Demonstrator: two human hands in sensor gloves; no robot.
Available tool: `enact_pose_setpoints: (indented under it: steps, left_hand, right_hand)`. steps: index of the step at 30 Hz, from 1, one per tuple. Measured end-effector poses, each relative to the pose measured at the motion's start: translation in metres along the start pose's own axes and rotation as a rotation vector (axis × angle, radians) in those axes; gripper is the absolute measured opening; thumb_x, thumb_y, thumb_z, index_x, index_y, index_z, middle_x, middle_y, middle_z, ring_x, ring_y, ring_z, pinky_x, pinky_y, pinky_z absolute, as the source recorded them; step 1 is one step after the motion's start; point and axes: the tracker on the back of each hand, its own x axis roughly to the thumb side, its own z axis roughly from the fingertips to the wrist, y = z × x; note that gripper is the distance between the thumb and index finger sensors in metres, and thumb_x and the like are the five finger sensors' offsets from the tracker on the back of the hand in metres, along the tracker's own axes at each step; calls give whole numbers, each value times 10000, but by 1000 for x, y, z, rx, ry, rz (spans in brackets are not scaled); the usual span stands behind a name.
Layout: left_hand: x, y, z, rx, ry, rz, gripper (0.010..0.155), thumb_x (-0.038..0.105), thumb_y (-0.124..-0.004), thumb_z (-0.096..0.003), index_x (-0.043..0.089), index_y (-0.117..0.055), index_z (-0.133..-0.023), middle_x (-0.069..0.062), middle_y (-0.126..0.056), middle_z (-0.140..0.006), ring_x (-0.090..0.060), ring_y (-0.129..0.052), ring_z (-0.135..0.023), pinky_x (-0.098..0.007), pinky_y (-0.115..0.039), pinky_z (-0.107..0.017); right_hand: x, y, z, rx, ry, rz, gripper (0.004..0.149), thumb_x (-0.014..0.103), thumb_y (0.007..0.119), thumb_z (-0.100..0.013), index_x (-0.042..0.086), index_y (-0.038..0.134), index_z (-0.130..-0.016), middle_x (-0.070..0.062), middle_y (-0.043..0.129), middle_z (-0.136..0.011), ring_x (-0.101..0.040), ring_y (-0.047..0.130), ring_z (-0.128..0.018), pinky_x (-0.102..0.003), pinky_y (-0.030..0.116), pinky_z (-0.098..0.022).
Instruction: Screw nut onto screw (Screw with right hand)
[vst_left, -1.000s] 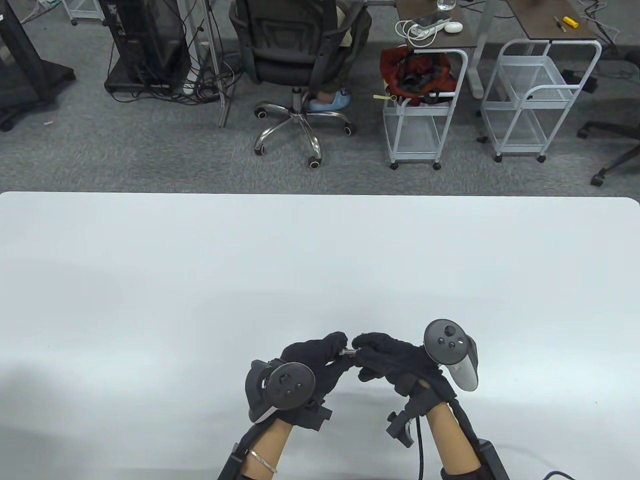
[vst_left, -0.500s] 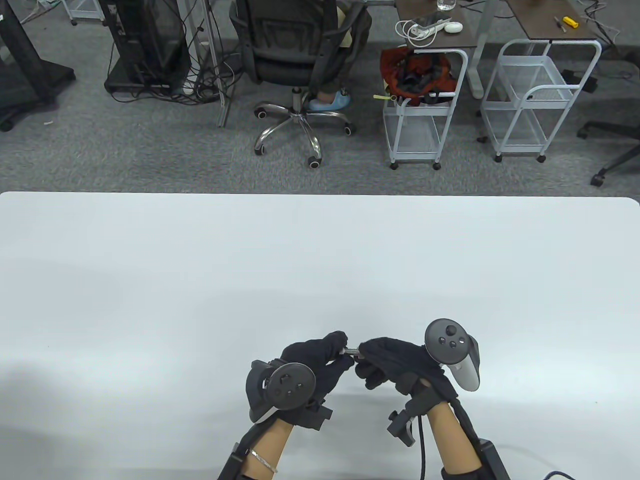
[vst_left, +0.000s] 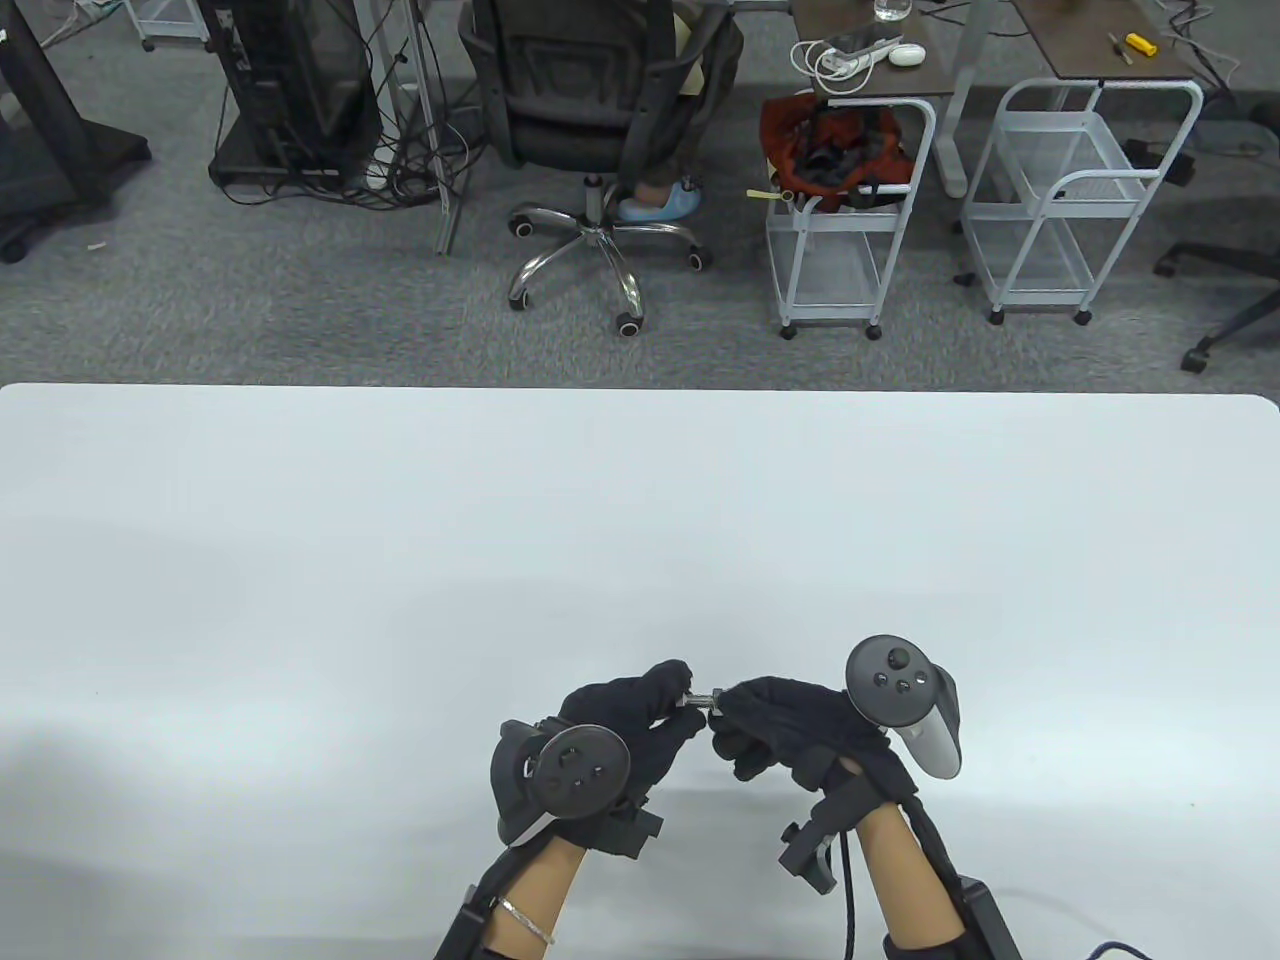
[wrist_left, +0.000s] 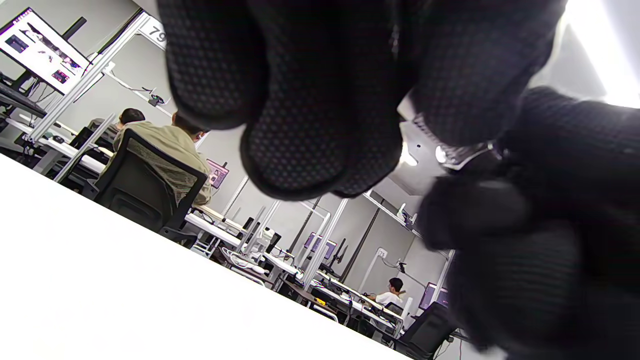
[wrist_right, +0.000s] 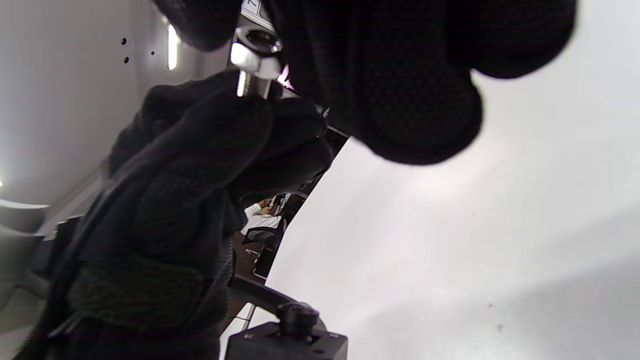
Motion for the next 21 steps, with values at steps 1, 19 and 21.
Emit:
enact_pose_setpoints:
  steps: [1, 19, 21]
  left_hand:
    - [0, 0, 0, 0, 1, 4, 442, 475, -871, -408, 239, -884, -781, 77, -1103, -592, -58, -1108, -463, -294, -903, -468]
    - [1, -1, 1, 5, -7, -6, 441, 476, -869, -411, 240, -883, -783, 79, -1103, -594, -58, -1108, -465, -294, -903, -468]
    - [1, -1, 0, 9, -2, -3, 441, 471, -871, -412, 235, -883, -784, 74, -1102, -594, -63, -1107, -465, -297, -901, -469]
  right_hand:
    - [1, 1, -1, 25, -22, -22, 586, 335, 731, -580, -98, 682, -972, -348, 827, -820, -389, 973, -598, -560, 733, -464]
    - [3, 3, -2, 49, -14, -12, 531, 281, 734, -578, -72, 688, -972, -350, 797, -855, -404, 955, -629, -573, 718, -480]
    - [1, 3, -1, 28, 4, 32, 484, 343, 702, -593, -51, 813, -852, -296, 913, -724, -357, 1010, -508, -544, 758, -427]
